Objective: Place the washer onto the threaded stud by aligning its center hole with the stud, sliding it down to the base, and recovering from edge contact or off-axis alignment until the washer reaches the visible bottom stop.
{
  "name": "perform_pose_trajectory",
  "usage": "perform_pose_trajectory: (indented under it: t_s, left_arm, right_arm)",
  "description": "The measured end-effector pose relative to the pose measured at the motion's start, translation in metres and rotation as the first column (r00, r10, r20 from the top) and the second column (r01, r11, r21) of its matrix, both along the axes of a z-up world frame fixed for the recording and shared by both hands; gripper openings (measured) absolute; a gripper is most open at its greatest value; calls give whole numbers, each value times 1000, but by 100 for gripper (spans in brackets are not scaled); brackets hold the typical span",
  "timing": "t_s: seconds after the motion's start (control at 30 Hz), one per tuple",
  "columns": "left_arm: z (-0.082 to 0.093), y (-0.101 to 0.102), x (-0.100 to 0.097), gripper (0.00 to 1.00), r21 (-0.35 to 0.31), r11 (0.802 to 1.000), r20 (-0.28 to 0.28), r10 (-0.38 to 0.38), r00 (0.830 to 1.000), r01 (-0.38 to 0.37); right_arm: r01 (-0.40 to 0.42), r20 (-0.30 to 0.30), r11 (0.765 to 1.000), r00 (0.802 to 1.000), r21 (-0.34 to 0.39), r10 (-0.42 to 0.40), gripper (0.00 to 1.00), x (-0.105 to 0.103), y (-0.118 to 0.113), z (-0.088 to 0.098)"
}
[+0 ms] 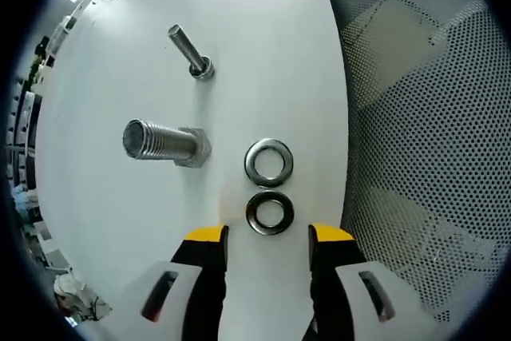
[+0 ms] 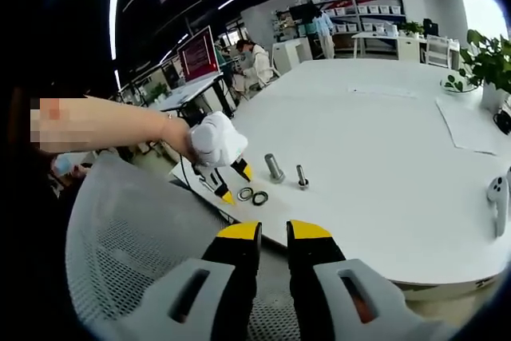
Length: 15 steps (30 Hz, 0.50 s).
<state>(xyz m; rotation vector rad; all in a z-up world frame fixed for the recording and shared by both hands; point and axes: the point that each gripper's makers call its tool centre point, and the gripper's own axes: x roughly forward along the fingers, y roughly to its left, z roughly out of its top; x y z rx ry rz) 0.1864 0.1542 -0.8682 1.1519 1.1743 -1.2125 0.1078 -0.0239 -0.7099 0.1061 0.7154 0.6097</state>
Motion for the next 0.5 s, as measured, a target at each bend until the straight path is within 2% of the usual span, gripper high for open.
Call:
perform_pose_trajectory:
  t_s: [0.3,0.5]
  left_arm:
    - [0,-1,-1,39,14,1000,0,-2,1000,2]
    - [2,1,0,39,-5,1000,7,26,1000,-26]
  right_arm:
    - [9,5,1000,1000,5,-9,16,1,-1,1]
    - [8,9,1000,1000,4,-9,16,1,-1,1]
